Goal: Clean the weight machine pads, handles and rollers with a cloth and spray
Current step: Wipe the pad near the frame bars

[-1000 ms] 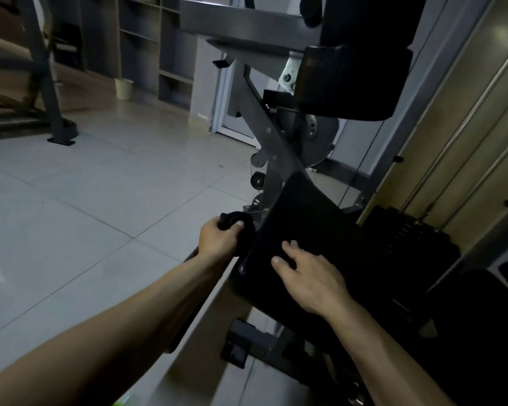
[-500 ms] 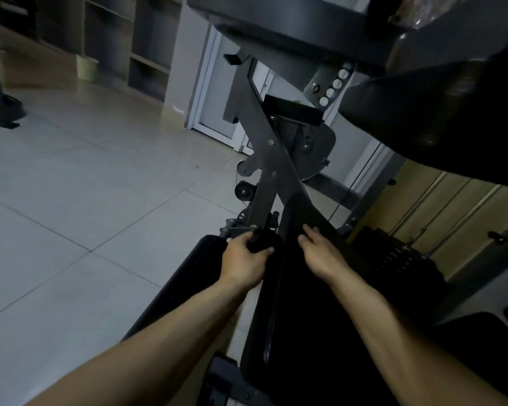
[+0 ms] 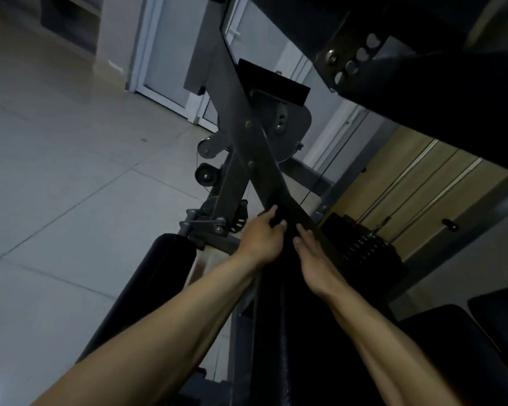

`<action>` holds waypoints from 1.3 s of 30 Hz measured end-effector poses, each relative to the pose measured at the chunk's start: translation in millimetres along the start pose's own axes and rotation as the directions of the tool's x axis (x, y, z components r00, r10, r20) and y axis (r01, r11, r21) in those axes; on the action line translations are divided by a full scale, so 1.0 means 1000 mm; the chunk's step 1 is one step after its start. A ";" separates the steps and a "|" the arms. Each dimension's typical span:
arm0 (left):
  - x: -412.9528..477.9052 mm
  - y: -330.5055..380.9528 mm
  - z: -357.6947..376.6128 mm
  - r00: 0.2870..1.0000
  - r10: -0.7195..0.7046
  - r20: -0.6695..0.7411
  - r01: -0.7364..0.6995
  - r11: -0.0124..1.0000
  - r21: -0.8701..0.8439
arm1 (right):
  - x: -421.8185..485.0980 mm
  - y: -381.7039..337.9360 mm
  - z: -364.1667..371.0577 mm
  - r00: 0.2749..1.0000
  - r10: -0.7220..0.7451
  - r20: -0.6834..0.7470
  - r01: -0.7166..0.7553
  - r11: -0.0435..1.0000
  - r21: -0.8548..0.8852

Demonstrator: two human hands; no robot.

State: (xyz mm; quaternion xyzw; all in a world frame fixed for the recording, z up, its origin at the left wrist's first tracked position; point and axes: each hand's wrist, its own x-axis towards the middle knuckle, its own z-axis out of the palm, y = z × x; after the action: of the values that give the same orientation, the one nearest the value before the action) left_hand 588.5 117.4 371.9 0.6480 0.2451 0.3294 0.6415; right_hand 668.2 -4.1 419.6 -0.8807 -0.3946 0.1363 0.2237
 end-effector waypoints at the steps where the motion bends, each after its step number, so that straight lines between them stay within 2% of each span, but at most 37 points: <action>1: 0.013 0.003 0.003 1.000 0.011 -0.025 -0.010 0.999 0.049 | 0.000 0.002 0.001 1.000 -0.005 -0.007 0.005 1.000 0.004; 3: 0.042 0.009 0.007 0.999 0.022 -0.046 -0.017 0.994 0.109 | 0.002 0.006 0.001 1.000 -0.006 -0.019 0.007 1.000 0.011; 6: 0.084 0.015 0.006 0.999 -0.041 -0.030 0.045 0.989 0.142 | 0.000 0.008 0.003 0.999 -0.035 -0.030 0.035 0.999 0.025; 9: 0.098 0.020 0.000 0.997 -0.079 -0.025 0.081 0.992 0.092 | -0.002 0.009 0.002 0.998 -0.037 -0.047 0.040 0.996 0.075; 14: 0.027 -0.006 -0.010 0.996 0.080 0.040 -0.083 0.993 0.085 | -0.008 0.006 0.001 0.997 -0.063 -0.047 0.067 0.994 0.083; 17: 0.051 0.002 -0.005 1.000 0.016 -0.010 -0.015 1.000 0.026 | -0.010 0.003 0.002 0.997 -0.064 -0.045 0.067 0.996 0.066; 20: 0.094 0.023 0.003 0.994 -0.088 -0.064 0.093 0.993 0.071 | -0.008 0.005 0.001 0.997 -0.070 -0.044 0.073 0.994 0.086; 22: 0.108 0.028 0.007 0.993 -0.087 -0.076 0.098 0.983 0.154 | -0.007 0.007 0.001 0.996 -0.077 -0.053 0.082 0.991 0.102; 24: 0.099 0.028 0.006 0.998 -0.028 -0.058 0.040 0.974 0.223 | -0.007 0.007 0.001 0.996 -0.072 -0.060 0.079 0.989 0.123; 30: 0.002 0.004 -0.009 0.975 0.166 0.151 -0.197 0.954 0.225 | -0.011 0.002 0.003 0.990 -0.009 -0.140 0.041 0.973 0.226; 32: 0.003 0.004 -0.005 0.981 0.150 0.123 -0.173 0.963 0.207 | -0.014 0.002 0.002 0.987 -0.020 -0.160 0.058 0.969 0.241; 37: 0.066 0.040 0.003 1.000 -0.020 0.019 0.016 0.980 0.198 | -0.013 0.003 0.000 0.983 -0.012 -0.184 0.056 0.970 0.237; 39: 0.059 0.039 0.004 1.000 -0.016 0.013 0.013 0.973 0.231 | -0.014 0.001 -0.001 0.982 -0.016 -0.190 0.062 0.970 0.236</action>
State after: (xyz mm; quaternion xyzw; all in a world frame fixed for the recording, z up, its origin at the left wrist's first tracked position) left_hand 626.6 156.2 417.2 0.7187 0.2820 0.2892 0.5659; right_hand 660.2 -15.5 420.6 -0.8480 -0.3696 0.0955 0.3676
